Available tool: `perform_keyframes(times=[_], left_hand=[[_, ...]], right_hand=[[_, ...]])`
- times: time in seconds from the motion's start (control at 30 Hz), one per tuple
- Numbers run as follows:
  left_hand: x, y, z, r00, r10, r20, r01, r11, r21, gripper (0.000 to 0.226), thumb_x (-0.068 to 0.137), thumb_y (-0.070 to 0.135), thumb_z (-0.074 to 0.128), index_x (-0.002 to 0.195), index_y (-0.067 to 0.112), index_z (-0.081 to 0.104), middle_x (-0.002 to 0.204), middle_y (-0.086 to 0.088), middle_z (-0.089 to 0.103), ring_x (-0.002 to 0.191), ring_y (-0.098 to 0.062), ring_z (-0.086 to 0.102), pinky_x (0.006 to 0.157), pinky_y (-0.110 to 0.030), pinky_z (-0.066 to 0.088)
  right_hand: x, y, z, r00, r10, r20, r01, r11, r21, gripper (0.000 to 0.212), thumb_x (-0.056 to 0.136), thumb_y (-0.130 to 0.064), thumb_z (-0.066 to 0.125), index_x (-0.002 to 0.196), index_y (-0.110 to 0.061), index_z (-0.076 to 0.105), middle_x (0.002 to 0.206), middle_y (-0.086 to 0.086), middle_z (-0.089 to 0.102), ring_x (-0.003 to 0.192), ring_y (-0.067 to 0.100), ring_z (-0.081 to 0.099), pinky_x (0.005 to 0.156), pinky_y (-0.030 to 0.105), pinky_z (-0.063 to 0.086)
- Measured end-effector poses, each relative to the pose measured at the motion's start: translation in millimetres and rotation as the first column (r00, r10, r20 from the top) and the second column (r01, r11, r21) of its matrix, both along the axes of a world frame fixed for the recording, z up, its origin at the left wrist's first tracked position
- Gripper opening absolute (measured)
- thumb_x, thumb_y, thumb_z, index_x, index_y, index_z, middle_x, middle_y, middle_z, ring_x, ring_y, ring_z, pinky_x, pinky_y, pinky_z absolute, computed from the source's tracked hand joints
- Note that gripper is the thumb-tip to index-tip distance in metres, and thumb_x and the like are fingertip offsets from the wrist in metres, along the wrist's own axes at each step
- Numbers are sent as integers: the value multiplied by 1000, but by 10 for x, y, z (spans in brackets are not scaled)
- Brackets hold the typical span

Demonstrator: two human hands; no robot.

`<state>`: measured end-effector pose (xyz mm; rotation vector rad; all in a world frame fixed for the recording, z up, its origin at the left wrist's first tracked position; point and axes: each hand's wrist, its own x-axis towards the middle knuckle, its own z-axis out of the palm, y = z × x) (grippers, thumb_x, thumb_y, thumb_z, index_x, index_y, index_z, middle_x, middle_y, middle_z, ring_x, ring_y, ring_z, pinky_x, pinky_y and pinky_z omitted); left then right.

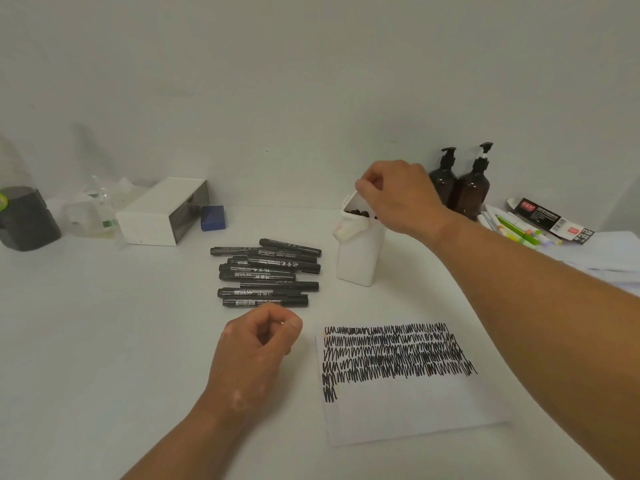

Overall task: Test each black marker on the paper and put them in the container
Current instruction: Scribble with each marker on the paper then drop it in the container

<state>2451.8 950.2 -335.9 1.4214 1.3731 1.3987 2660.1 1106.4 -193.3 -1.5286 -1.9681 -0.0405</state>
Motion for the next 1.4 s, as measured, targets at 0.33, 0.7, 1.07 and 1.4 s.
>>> perform_keyframes(times=[0.33,0.7,1.07,1.4], left_hand=[[24,-72,28,975,32,-221,-18,998,65,11,82,34,69,76,25,70,60,4,62,52,-3,49,52,-11,39],[-249,373,-15,422,229,-877,-115,973,199,36,83,6,66,118,14,70,115,-4,67,109,-32,59,92,-43,47],[-252,398,-25,388,144,-911,-92,989,117,23,93,30,64,114,28,72,101,4,55,102,-23,55,87,-36,41],[8,56,337,917,-124,-379,101,992,-80,9,91,34,69,87,33,61,85,5,70,69,-4,59,70,-18,47]], right_hand=[[406,-1346,-1019,957,108,-268,-158,973,-171,12,85,-29,75,76,-35,70,73,-22,69,69,5,63,65,11,46],[529,-1371,-1433,963,98,-249,-158,959,-234,7,84,-41,70,77,-38,68,81,-34,65,69,2,61,62,23,49],[558,-1407,-1401,949,99,-301,-186,942,-278,9,84,-38,70,76,-37,68,79,-32,66,65,1,60,61,20,47],[466,-1533,-1269,932,174,-317,-242,952,-189,5,85,-42,71,85,-38,70,80,-19,70,83,1,61,68,11,40]])
